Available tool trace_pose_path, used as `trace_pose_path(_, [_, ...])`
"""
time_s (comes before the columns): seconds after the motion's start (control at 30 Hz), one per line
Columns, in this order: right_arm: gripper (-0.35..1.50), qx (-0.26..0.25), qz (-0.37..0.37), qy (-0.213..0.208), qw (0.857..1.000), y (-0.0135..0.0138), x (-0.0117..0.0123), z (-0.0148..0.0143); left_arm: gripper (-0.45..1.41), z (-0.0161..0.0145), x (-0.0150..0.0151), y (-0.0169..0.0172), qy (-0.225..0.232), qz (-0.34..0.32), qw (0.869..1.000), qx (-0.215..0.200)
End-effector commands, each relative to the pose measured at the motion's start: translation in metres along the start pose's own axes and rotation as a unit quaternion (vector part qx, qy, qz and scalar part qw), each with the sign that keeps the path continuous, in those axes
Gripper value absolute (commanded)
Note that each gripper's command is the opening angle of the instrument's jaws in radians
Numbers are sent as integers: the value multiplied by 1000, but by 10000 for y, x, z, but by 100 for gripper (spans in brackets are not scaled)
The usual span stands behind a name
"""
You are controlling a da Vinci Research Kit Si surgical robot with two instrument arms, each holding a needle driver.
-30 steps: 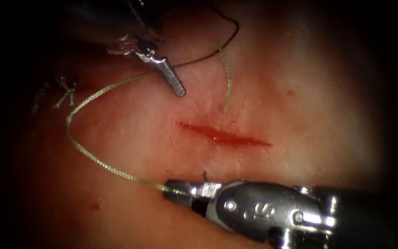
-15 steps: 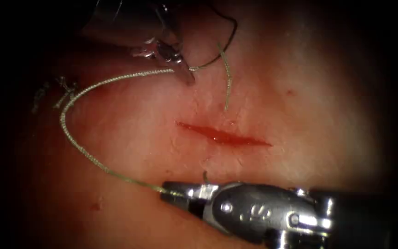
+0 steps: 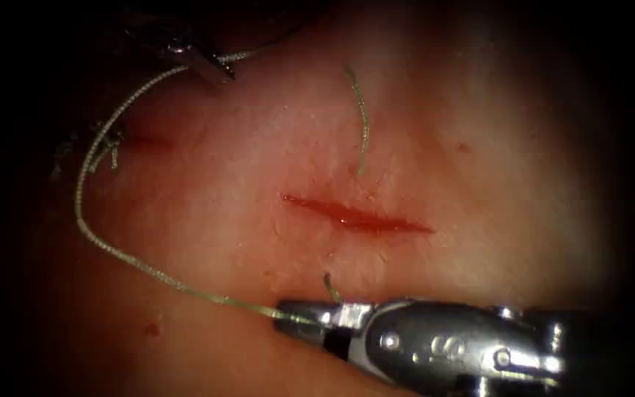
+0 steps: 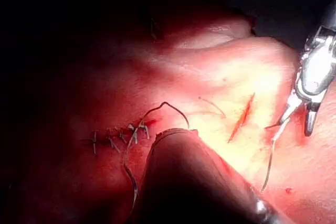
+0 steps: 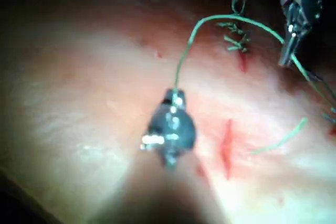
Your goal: Wound Closure
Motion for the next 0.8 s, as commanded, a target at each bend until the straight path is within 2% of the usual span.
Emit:
trace_pose_path(0.03, [114, -4, 15, 13, 1000, 4, 0, -2, -45, -5, 4, -3, 24, -1, 1000, -9])
trace_pose_path(0.07, [128, -6, 36, 26, 999, 7, 2, -9, -45, -12, 4, -2, 40, -2, 999, -21])
trace_pose_path(0.17, [148, -9, 76, 63, 995, 14, 8, -30, -45, -31, 5, 5, 85, -1, 995, -52])
trace_pose_path(0.27, [148, 3, 100, 100, 990, 18, 13, -54, -45, -43, 9, 14, 118, -5, 989, -84])
trace_pose_path(0.37, [148, 11, 113, 111, 987, 24, 17, -75, -45, -48, 14, 24, 143, -7, 982, -122])
trace_pose_path(0.4, [143, 15, 117, 113, 987, 27, 17, -81, -45, -48, 15, 28, 152, -8, 980, -131])
trace_pose_path(0.47, [121, 27, 117, 122, 985, 33, 16, -91, -45, -47, 20, 35, 172, -10, 973, -153])
trace_pose_path(0.57, [101, 25, 123, 121, 985, 52, 15, -97, -45, -41, 25, 44, 201, -14, 963, -182])
trace_pose_path(0.6, [81, 21, 125, 118, 985, 61, 14, -95, -45, -38, 26, 46, 206, -17, 960, -188])
trace_pose_path(0.63, [56, 22, 129, 112, 985, 67, 13, -93, -45, -35, 28, 48, 213, -17, 958, -193])
trace_pose_path(0.67, [-23, 22, 110, 86, 990, 81, 9, -80, -45, -28, 31, 51, 221, -17, 954, -202])
trace_pose_path(0.7, [-35, 21, 101, 76, 992, 87, 7, -72, -45, -24, 32, 52, 224, -18, 953, -205])
trace_pose_path(0.8, [-35, 16, 90, 61, 994, 101, -1, -40, -45, -13, 36, 54, 236, -21, 948, -214])
